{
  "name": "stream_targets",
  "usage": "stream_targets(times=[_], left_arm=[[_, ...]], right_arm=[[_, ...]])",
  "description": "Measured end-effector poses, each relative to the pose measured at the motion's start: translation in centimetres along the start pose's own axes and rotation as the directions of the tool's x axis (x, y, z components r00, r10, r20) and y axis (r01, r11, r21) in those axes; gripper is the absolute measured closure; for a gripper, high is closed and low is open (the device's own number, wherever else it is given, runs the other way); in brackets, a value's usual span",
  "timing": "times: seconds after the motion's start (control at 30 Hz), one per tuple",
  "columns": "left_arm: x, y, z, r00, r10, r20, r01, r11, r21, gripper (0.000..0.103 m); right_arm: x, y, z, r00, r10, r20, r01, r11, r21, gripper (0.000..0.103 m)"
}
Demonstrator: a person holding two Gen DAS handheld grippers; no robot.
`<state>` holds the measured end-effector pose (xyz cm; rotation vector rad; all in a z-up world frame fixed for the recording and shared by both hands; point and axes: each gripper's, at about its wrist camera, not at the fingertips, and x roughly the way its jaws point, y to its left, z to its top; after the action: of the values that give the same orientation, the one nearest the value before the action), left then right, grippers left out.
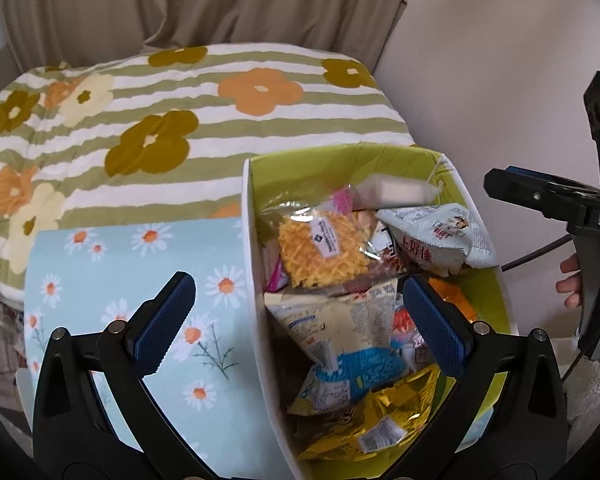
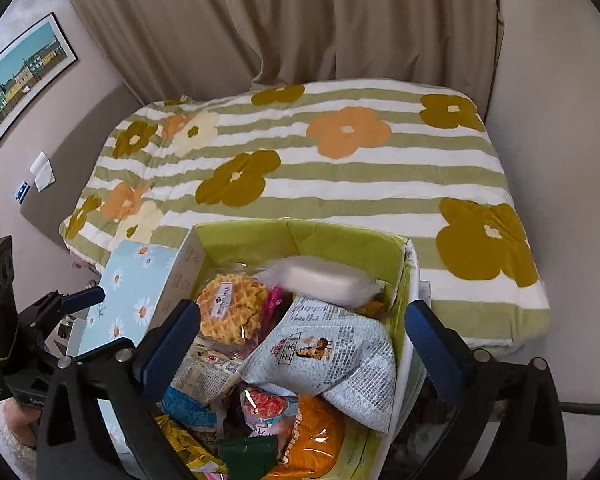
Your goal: Organize snacks
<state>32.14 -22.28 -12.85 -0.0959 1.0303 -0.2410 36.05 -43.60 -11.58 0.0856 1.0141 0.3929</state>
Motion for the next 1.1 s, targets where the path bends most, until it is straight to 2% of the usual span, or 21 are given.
stream_targets(times=[0.13, 0.23, 0.4, 0.53, 0.6, 0.67, 0.83, 1.1], left_arm=[[-0.8, 0.1, -0.8, 1.0, -0.013, 0.008, 0.013, 1.0, -0.002, 0.0], [-2.7, 0.1, -1.5, 0.999, -0.013, 0.043, 0.012, 1.0, 0.013, 0.0], [-8.7, 1.0, -2.6, 0.989, -0.005, 0.15, 0.001, 1.0, 0.026, 0.0], [-14.8, 2.0, -4.7, 0.964, 0.014, 0.267, -0.027, 0.999, 0.042, 0.0], [-18.3, 2.6, -6.6, 0.944, 0.03, 0.327, -0.048, 0.998, 0.046, 0.0], [-21.5, 3.2, -8.6, 0.926, 0.041, 0.375, -0.061, 0.997, 0.04, 0.0], [-27.1, 5.0, -13.4, 0.89, 0.046, 0.454, -0.059, 0.998, 0.016, 0.0], [-31.4, 7.0, -20.1, 0.871, 0.093, 0.483, -0.104, 0.995, -0.003, 0.0]], right_arm=[[-0.8, 1.2, -1.0, 1.0, -0.019, 0.008, 0.019, 1.0, -0.003, 0.001], [-2.1, 2.6, -1.5, 0.999, -0.034, 0.034, 0.034, 0.999, -0.02, 0.001], [-6.6, 6.7, -2.4, 0.987, -0.087, 0.137, 0.095, 0.994, -0.054, 0.001], [-10.9, 11.1, -4.9, 0.968, -0.104, 0.227, 0.119, 0.992, -0.052, 0.001], [-12.8, 13.6, -7.0, 0.957, -0.108, 0.271, 0.128, 0.99, -0.056, 0.001], [-14.7, 16.4, -9.4, 0.937, -0.148, 0.317, 0.172, 0.984, -0.048, 0.001], [-17.4, 20.4, -14.6, 0.913, -0.16, 0.375, 0.175, 0.985, -0.007, 0.001], [-20.0, 24.5, -20.9, 0.851, -0.248, 0.463, 0.25, 0.966, 0.059, 0.001]])
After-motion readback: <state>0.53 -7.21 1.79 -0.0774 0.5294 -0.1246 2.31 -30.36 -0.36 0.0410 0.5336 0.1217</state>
